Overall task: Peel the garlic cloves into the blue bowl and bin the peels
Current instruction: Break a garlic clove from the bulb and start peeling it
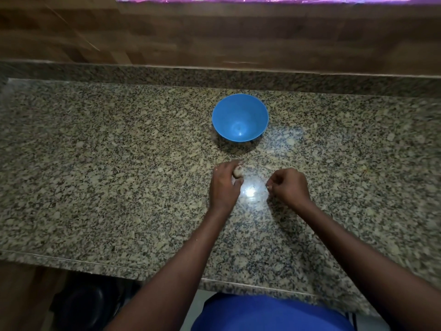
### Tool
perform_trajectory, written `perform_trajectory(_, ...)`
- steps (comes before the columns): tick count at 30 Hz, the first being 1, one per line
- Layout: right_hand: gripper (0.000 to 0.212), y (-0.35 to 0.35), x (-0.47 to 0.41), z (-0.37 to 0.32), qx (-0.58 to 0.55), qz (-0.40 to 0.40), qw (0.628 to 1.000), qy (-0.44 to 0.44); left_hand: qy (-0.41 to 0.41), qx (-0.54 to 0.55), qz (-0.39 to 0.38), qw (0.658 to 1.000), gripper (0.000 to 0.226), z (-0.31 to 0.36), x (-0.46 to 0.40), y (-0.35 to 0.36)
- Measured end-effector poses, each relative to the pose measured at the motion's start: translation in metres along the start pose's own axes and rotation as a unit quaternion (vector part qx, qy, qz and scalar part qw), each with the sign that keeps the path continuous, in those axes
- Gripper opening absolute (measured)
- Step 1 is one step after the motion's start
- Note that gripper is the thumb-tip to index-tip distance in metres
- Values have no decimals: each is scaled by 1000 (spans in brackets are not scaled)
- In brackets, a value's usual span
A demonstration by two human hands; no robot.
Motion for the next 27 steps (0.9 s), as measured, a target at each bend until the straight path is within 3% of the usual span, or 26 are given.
perform_trajectory(2,13,-3,-1,-1,25,-11,1000,-4,-11,-31,32,999,55,0,12,-2)
perform_trajectory(5,13,-6,-4,1,62,-19,997,-32,-9,-57,80,995,38,4,39,1)
perform_trajectory(8,12,-7,-6,5,102,-43,992,-60,57,-50,11,997,26,12,53,17)
perform_trajectory(10,13,-10,-8,10,109,-57,991,-61,59,3,-55,997,25,18,48,28)
perform_trajectory(14,8,-18,-5,23,-1,-85,996,-24,-61,149,-118,980,19,28,33,43)
perform_trajectory(18,5,-21,6,34,-163,-113,980,16,-89,214,-124,965,2,34,28,48)
perform_trajectory(21,9,-22,10,40,-240,-120,963,27,-99,239,-138,956,3,33,29,53)
perform_trajectory(27,12,-21,11,39,-234,-122,964,33,-125,310,-144,931,14,31,25,51)
Point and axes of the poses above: each hand's wrist, its own x-axis away from the middle knuckle, its own y-axis out of the palm, z = x × y, the point moved 3 cm from there along -x, towards the middle knuckle, and after that the axes turned 6 degrees about -z, right-handed, at the moved point
